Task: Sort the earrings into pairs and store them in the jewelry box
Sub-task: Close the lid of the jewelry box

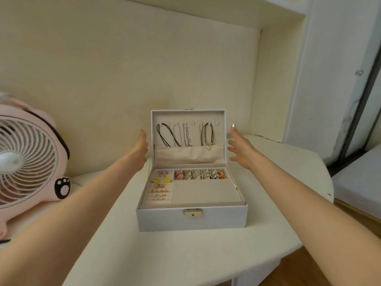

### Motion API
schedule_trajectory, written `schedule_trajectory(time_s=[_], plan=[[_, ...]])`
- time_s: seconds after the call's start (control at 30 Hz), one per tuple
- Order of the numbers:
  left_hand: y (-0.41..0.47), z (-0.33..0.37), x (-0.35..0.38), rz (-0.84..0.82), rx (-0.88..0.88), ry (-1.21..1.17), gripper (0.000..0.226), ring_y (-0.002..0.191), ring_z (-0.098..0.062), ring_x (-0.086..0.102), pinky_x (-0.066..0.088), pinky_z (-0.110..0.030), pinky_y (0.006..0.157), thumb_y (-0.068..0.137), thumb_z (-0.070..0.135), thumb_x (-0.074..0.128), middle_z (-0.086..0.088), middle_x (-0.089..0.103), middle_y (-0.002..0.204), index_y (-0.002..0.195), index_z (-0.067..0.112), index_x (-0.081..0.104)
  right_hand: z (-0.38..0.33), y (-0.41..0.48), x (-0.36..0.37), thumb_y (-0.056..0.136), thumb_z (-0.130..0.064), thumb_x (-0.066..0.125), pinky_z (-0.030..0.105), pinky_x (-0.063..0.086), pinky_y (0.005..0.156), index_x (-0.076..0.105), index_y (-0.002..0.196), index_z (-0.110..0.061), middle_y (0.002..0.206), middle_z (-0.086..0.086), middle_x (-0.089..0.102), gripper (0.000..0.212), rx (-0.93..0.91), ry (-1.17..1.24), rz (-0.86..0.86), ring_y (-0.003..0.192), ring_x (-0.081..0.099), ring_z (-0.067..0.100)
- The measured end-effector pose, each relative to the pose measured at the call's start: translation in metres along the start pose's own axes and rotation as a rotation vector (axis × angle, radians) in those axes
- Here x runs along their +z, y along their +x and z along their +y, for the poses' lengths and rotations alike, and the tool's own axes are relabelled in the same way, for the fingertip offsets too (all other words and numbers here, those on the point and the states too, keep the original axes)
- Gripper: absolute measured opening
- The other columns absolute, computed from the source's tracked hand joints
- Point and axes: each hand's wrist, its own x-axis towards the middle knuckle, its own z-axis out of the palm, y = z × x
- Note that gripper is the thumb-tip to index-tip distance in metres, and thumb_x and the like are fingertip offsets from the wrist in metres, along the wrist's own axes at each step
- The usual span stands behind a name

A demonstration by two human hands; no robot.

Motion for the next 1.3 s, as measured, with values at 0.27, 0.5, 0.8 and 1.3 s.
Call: schedule_trajectory(time_s=[0.27, 0.5, 0.8, 1.3], plan=[[-0.027, -0.002, -0.015, -0.179, 0.104, 0.048, 0.077, 0.14, -0.02, 0.027, 0.015, -0.04, 0.118, 0.093, 0.059, -0.002, -0.005, 0.032, 0.15, 0.145, 0.01, 0.028, -0.003, -0.013, -0.004, 0.092, -0.065, 0.011, 0.047, 0.015, 0.117, 0.032, 0.146, -0.019, 0.152, 0.003, 0.031, 0.074, -0.075, 0.123, -0.051, 0.142, 0.025, 0.02], [-0.097, -0.037, -0.033, -0.218, 0.162, -0.044, 0.058, 0.127, -0.006, 0.044, 0.027, -0.026, 0.11, 0.092, 0.061, 0.014, 0.014, 0.053, 0.13, 0.115, 0.027, 0.055, 0.039, -0.088, -0.005, 0.084, -0.067, 0.025, 0.029, 0.019, 0.117, 0.041, 0.14, -0.018, 0.143, -0.009, 0.043, 0.076, -0.125, 0.127, 0.0, 0.131, 0.038, 0.004], [-0.124, -0.075, -0.03, -0.183, 0.148, 0.023, 0.046, 0.12, -0.005, 0.051, 0.03, -0.032, 0.111, 0.092, 0.055, 0.036, 0.016, 0.054, 0.132, 0.132, 0.034, 0.048, 0.078, -0.111, 0.0, 0.092, -0.05, 0.046, 0.021, 0.039, 0.094, 0.039, 0.141, -0.032, 0.136, -0.017, 0.048, 0.053, -0.096, 0.056, -0.02, 0.111, 0.053, -0.001], [-0.174, -0.115, -0.048, -0.054, 0.316, 0.589, 0.065, 0.101, -0.009, 0.061, 0.048, -0.028, 0.083, 0.075, 0.068, 0.054, 0.014, 0.064, 0.109, 0.125, 0.028, 0.047, 0.098, -0.185, 0.035, 0.095, -0.041, 0.047, 0.025, 0.02, 0.109, 0.007, 0.149, -0.037, 0.149, -0.021, 0.021, 0.068, -0.072, 0.16, 0.173, 0.134, 0.024, 0.002]])
